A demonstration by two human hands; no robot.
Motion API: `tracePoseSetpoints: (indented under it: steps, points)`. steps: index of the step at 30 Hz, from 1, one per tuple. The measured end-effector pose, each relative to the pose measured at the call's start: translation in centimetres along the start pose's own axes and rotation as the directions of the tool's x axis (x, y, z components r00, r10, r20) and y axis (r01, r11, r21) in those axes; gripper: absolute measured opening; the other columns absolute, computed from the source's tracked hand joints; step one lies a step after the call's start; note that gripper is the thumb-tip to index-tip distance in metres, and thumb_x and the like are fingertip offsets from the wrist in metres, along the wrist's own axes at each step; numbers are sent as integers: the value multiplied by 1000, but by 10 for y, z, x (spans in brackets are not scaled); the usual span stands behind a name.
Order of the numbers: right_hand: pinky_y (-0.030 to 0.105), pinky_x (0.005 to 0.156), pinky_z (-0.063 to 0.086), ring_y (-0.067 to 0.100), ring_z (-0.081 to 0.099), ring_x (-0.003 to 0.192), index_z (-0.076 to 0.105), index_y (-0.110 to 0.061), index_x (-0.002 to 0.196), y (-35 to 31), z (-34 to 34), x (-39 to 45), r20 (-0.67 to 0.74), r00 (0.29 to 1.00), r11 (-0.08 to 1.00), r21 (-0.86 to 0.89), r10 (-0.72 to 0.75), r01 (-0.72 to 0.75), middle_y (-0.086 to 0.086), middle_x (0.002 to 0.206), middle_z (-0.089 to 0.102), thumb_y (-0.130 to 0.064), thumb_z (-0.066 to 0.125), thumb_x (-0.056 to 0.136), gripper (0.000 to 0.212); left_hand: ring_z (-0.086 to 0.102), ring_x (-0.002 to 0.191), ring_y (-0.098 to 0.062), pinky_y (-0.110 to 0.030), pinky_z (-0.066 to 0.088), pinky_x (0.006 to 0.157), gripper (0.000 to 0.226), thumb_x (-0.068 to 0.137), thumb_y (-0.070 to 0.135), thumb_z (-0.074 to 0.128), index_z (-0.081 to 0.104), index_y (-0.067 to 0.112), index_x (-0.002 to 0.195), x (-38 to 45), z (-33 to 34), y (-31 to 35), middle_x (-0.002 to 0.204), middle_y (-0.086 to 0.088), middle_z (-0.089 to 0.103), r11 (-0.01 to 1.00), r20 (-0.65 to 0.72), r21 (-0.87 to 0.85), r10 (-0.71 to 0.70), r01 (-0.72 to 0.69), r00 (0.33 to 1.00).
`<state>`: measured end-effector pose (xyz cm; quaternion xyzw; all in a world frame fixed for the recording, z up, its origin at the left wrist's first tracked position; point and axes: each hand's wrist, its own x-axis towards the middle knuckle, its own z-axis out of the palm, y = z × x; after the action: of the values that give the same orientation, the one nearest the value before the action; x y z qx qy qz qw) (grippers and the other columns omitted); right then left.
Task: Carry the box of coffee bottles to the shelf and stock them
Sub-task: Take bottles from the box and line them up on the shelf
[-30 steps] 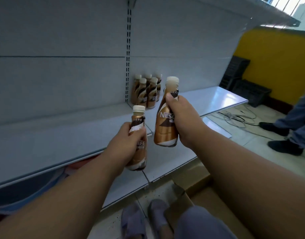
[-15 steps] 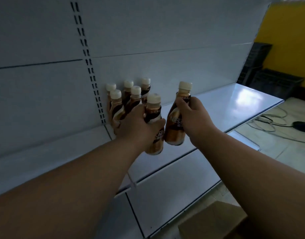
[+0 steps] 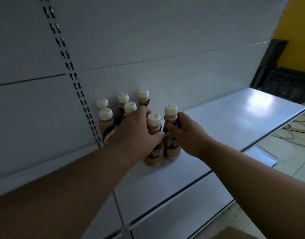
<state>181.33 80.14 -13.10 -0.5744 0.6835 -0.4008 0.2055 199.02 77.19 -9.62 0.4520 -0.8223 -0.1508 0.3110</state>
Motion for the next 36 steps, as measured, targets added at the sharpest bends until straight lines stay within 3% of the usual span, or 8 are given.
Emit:
tracePoseSetpoints:
  steps: [3, 7, 11, 15, 19, 26, 31, 36]
  points:
    - [29, 65, 46, 12, 59, 83, 51, -31, 115, -15, -20, 4, -78, 987, 980, -151, -144, 131, -9, 96, 61, -47, 68, 80, 42, 60, 83, -17, -33, 48, 70, 37, 81, 30, 68, 52, 25, 114, 14, -18, 7, 102, 5, 59, 963, 200, 159, 183, -217, 962]
    - [24, 57, 39, 16, 55, 80, 57, -23, 108, -40, -35, 20, 99, 969, 880, -406, -226, 247, -3, 91, 55, -42, 71, 82, 36, 61, 80, -23, -44, 51, 75, 23, 87, 24, 59, 53, 12, 105, 36, -22, 13, 94, -6, 61, 876, 380, 313, 237, -366, 894]
    - [25, 61, 42, 17, 54, 84, 58, -17, 113, -48, -37, 44, 144, 967, 848, -466, -208, 252, -2, 94, 55, -35, 71, 85, 36, 59, 79, -21, -40, 50, 71, 22, 84, 32, 63, 56, 15, 97, 54, -21, 15, 87, 0, 58, 882, 296, 340, 230, -327, 927]
    - [29, 64, 44, 20, 54, 82, 59, -16, 110, -47, -31, 79, 94, 979, 843, -499, -180, 203, 1, 93, 56, -29, 72, 83, 32, 49, 74, -20, -34, 36, 63, 21, 82, 36, 64, 48, 23, 85, 68, -12, 16, 79, 1, 50, 816, 201, 460, 288, -350, 936]
    - [31, 67, 46, 23, 55, 85, 60, -12, 103, -45, -24, 112, 43, 978, 838, -509, -205, 198, 4, 93, 59, -25, 67, 83, 24, 41, 76, -19, -33, 29, 67, 25, 80, 44, 60, 43, 27, 83, 83, -3, 17, 76, 3, 47, 731, 163, 555, 374, -398, 913]
    - [27, 58, 38, 20, 55, 82, 62, -14, 105, -49, -2, 136, 42, 977, 879, -429, -211, 208, 0, 90, 57, -22, 61, 85, 21, 45, 78, -21, -33, 37, 66, 33, 75, 49, 66, 43, 27, 80, 102, -11, 4, 85, -4, 56, 790, 205, 550, 187, -271, 961]
    - [27, 62, 40, 21, 55, 84, 57, -17, 117, -42, -5, 139, 39, 985, 908, -381, -169, 171, 7, 102, 61, -23, 63, 86, 32, 47, 84, -22, -33, 38, 68, 33, 76, 48, 66, 56, 24, 95, 104, -8, 1, 92, -5, 57, 803, 217, 547, 137, -237, 966]
    - [28, 69, 43, 21, 53, 88, 50, -14, 128, -44, -10, 121, -27, 985, 917, -372, -170, 148, 11, 111, 60, -24, 71, 81, 52, 50, 99, -25, -38, 42, 80, 40, 81, 48, 60, 51, 21, 110, 96, -7, 4, 102, -4, 56, 775, 235, 575, 150, -262, 960]
